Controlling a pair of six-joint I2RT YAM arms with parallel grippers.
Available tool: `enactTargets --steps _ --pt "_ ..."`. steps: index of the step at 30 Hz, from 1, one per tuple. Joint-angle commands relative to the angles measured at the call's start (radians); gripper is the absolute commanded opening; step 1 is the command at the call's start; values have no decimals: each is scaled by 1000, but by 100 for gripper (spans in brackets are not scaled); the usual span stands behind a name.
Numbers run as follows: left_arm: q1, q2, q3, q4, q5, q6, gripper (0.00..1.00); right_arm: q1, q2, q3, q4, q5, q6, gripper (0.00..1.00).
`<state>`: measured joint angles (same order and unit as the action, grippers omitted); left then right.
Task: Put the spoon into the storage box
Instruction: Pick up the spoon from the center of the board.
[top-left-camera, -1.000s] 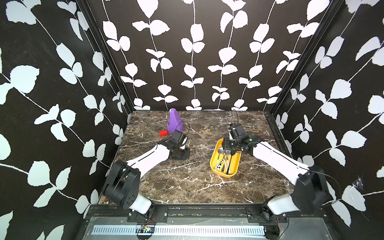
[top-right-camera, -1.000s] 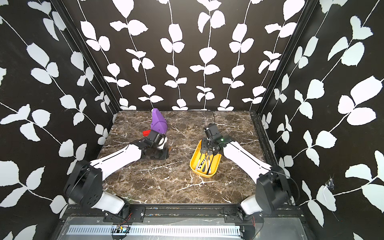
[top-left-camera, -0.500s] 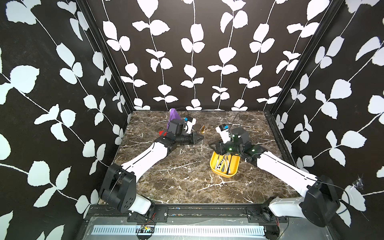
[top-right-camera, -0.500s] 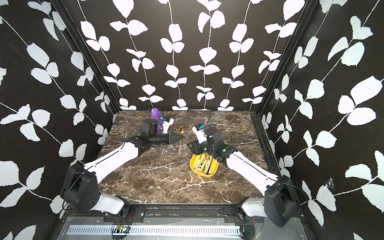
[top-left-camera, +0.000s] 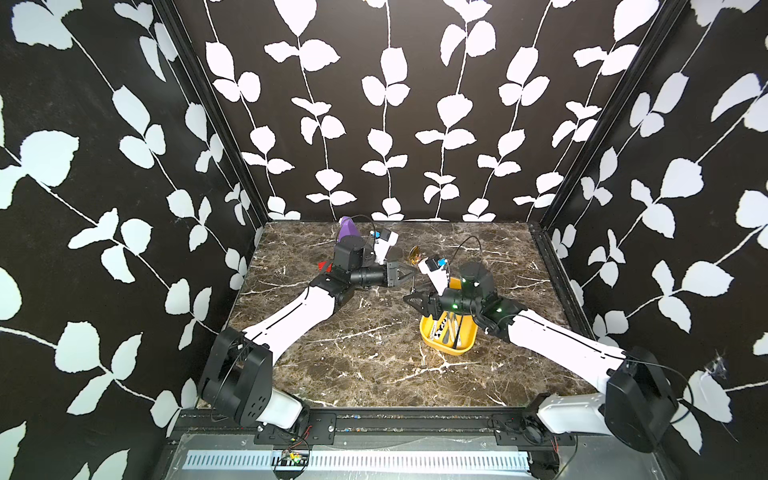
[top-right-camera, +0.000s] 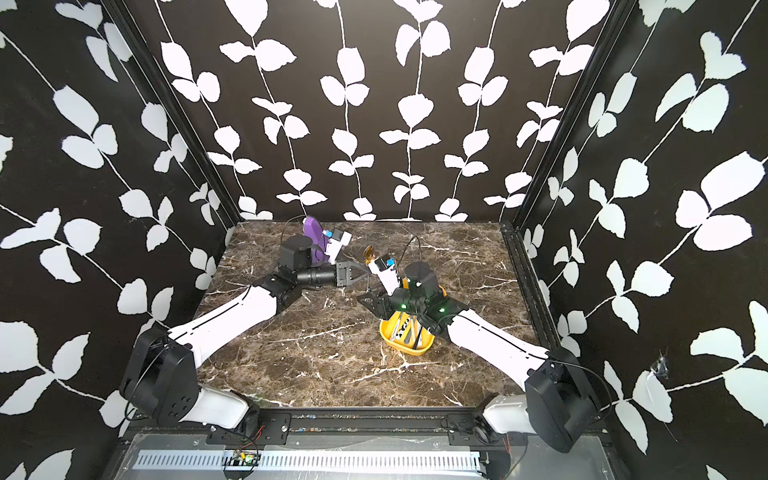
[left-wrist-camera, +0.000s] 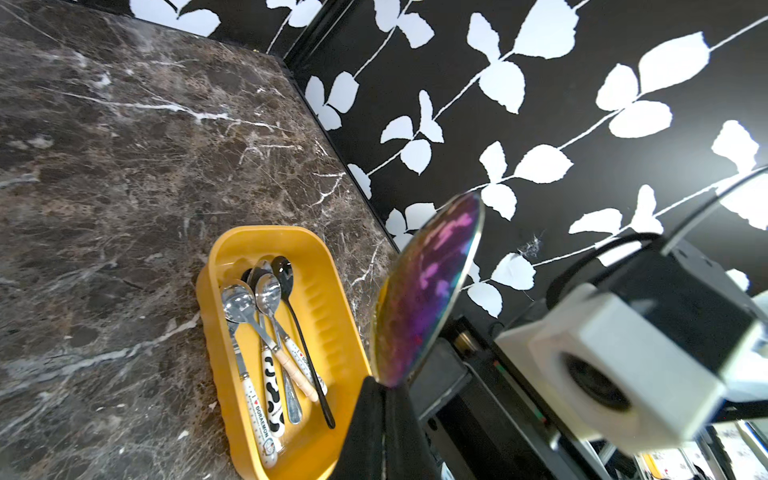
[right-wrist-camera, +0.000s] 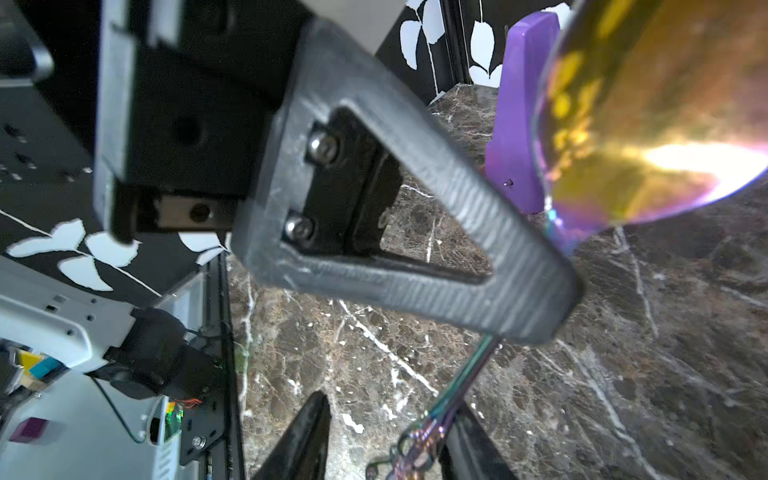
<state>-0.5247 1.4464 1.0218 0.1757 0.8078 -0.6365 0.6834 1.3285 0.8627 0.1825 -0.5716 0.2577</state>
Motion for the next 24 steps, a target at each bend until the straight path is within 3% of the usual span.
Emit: enactTargets --steps 1,9,13,15,20,24 --pt "5 -66 -26 65 54 2 0 2 -3 -5 74 -55 3 40" --pt "5 -102 -59 138 91 -50 0 -10 -2 -3 104 -127 52 17" --pt "5 -114 -69 112 84 -40 0 -10 0 3 109 -148 61 0" --pt "5 -116 -69 72 51 -28 0 -11 7 7 102 -137 58 0" --pt "5 -123 -58 -39 -46 16 46 -41 20 -14 98 -61 117 0" --pt "12 -183 -72 -180 -272 85 73 -102 38 -35 70 27 253 0"
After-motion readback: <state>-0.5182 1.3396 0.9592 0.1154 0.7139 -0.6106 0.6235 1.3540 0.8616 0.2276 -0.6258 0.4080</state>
